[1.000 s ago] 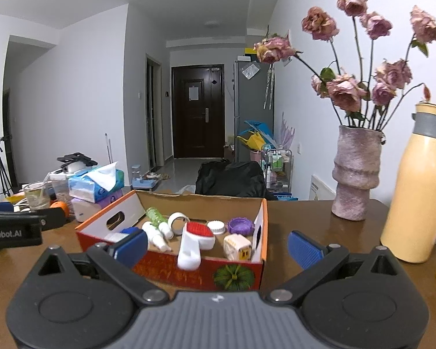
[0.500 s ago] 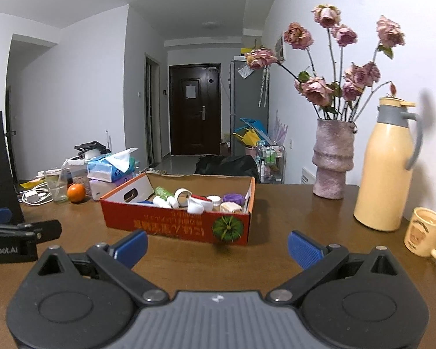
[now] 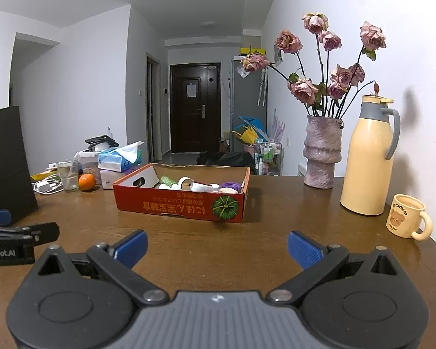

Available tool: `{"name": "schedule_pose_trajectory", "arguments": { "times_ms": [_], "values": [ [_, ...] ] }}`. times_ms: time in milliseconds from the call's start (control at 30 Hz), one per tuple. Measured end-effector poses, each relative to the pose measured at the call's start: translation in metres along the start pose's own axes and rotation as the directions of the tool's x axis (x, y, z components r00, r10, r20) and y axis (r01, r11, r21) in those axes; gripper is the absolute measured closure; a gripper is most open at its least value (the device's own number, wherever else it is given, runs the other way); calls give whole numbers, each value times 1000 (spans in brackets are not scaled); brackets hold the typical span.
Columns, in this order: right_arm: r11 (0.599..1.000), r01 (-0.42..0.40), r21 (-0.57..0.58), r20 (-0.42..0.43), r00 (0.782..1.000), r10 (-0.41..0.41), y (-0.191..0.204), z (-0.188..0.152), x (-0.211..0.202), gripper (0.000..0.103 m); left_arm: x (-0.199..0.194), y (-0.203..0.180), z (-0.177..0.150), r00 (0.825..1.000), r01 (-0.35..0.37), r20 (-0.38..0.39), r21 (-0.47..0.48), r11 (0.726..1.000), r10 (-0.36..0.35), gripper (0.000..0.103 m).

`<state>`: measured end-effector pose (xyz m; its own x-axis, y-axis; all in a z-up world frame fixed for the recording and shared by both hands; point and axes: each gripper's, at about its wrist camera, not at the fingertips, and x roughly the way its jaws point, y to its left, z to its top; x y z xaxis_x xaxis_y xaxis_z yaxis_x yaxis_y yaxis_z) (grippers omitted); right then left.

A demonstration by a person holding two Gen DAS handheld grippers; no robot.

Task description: Organize rigid objects

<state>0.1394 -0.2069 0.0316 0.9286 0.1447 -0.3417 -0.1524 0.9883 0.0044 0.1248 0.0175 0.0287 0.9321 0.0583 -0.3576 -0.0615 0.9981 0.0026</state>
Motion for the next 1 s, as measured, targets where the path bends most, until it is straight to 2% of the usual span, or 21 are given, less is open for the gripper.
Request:
{"name": "schedule_pose_trajectory", "arguments": {
  "times_ms": [1000],
  "values": [
    [1000, -16, -19, 12, 1000, 17, 7, -4, -16, 0, -19, 2, -3, 1000, -2, 22, -3, 1000, 2, 0]
  ]
}}
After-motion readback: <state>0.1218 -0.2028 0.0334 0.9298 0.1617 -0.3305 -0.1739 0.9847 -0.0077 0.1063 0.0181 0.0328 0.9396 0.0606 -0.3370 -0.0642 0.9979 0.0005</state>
